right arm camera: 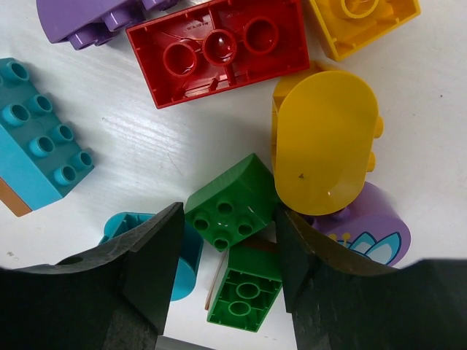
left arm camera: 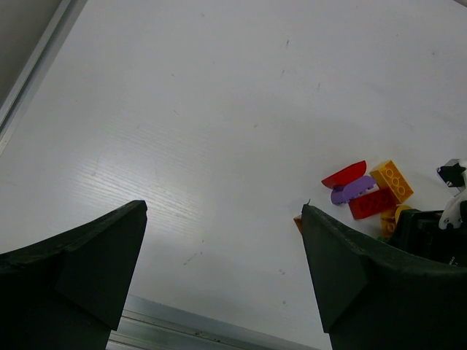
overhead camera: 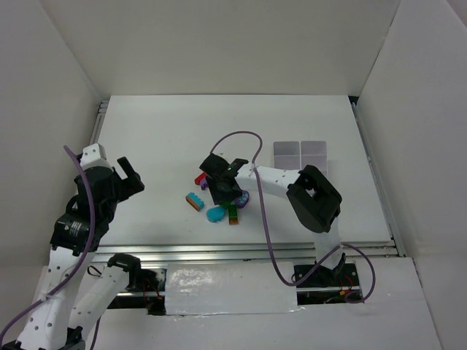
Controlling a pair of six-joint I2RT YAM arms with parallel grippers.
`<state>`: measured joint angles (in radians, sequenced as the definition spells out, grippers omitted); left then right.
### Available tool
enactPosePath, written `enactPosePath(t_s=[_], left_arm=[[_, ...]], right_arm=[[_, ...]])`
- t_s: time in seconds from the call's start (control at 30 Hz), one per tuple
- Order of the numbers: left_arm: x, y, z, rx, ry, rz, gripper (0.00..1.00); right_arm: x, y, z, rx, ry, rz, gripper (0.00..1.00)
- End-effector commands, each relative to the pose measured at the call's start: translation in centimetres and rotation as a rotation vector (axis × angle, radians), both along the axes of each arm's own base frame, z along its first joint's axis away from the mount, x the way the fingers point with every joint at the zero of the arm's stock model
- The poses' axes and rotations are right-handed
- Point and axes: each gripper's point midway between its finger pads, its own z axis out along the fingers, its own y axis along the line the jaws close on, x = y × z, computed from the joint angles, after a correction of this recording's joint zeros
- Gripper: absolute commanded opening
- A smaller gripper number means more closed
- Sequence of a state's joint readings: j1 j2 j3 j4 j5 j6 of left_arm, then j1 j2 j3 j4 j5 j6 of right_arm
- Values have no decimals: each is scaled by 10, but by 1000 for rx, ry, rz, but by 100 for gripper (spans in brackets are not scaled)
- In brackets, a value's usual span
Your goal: Sort the legos into containers by color
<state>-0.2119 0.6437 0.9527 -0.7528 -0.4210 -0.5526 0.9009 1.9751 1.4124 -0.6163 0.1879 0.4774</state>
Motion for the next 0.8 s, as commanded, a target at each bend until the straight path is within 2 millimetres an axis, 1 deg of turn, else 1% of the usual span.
enactPosePath(t_s=[0.0, 0.1, 0.23, 0.43, 0.67, 0.77], left_arm=[[4, 0, 10, 0, -49, -1, 99], [4, 0, 10, 0, -51, -1, 100], [4, 1, 11, 0, -55, 0, 99], [4, 1, 10, 1, -52, 0, 99], [3, 1, 12, -2, -60, 2, 100], [3, 1, 11, -1, -58, 0, 99]], right_arm=[[-9, 2, -15, -7, 37, 29, 59], [-15, 6, -17, -3, 61, 51, 57], [-18, 11, -17, -6, 62, 60, 56], [-21, 12, -21, -27, 78, 69, 56], [-28, 4, -37, -64, 109, 63, 57], [-28, 0, -42, -91, 115, 63, 60]])
